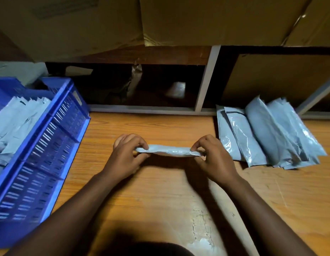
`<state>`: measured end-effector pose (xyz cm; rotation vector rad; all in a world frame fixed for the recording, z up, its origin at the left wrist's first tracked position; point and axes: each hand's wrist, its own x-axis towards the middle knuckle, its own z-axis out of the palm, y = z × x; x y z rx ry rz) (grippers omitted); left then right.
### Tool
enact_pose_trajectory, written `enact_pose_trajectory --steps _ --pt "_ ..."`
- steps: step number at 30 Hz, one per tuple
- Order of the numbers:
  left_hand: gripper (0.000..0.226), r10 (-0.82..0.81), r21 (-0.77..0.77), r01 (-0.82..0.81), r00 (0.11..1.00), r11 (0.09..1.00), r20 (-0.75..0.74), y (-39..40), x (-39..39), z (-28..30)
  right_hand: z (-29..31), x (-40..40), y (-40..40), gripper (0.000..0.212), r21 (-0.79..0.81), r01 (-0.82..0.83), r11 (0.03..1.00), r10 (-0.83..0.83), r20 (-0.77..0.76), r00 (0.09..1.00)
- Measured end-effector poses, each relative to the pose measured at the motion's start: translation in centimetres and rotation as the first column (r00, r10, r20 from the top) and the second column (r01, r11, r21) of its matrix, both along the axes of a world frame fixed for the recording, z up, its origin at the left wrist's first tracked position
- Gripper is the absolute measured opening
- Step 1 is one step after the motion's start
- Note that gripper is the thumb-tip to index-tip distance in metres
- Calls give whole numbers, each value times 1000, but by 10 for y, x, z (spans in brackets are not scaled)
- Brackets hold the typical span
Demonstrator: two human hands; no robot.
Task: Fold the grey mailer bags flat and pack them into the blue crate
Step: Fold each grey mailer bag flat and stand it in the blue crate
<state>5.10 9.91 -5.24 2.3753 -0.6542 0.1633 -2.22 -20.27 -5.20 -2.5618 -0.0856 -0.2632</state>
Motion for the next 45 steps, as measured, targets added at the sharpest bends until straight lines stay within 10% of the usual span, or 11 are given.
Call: enact_pose_trajectory --steps 4,13,23,32,45 --pt "25 -98 85 89 989 992 107 1 -13 -26 -16 -15 6 27 -78 -23 997 34 142 989" --pt "16 -80 63 77 996 995 41 5 -38 -60 -35 -31 -4 41 -110 -73 991 65 -77 995" --pt "85 8 413 31 996 910 -93 -58 -3 -72 -71 25 73 60 -240 -54 969 -1 -220 975" --pt "55 89 377 -90 996 922 20 -64 -6 -90 -79 36 74 54 -332 -68 941 -15 -241 970" --pt "68 127 491 -63 987 869 -98 -71 -9 -71 -74 42 68 55 -268 -140 953 65 -270 961"
